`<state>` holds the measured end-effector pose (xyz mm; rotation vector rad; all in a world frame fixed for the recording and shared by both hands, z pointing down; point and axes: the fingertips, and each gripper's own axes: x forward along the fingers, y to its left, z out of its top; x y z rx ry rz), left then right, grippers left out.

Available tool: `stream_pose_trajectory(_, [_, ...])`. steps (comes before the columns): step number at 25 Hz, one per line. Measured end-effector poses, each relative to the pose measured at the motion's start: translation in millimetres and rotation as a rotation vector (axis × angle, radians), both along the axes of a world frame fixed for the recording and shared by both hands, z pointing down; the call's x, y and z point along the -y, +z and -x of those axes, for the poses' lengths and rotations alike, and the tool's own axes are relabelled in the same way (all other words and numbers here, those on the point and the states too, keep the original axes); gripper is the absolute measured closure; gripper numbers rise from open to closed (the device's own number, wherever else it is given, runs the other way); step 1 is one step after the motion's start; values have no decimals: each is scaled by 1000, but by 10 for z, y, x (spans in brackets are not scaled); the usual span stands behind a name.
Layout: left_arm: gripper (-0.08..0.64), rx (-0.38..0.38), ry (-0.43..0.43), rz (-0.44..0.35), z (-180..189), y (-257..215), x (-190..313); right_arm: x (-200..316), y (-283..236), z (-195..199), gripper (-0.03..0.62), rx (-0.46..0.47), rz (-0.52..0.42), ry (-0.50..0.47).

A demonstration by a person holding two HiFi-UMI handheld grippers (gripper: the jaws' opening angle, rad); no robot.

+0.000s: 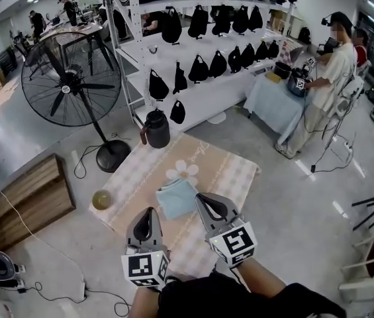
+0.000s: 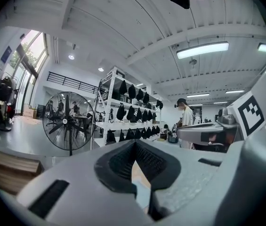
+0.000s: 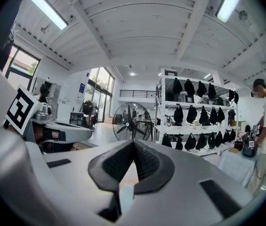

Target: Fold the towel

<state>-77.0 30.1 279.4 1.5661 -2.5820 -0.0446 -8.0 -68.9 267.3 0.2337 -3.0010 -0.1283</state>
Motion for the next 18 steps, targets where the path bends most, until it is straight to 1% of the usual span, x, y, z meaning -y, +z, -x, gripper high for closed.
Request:
stream_pose_trajectory(13, [555,-16,57,-3,-24,50,191,89,19,-43,591,-2,0,19])
stream_pose_trajectory(18, [555,-27,54,-1,23,113,248,144,45,-12,591,-5,-4,20])
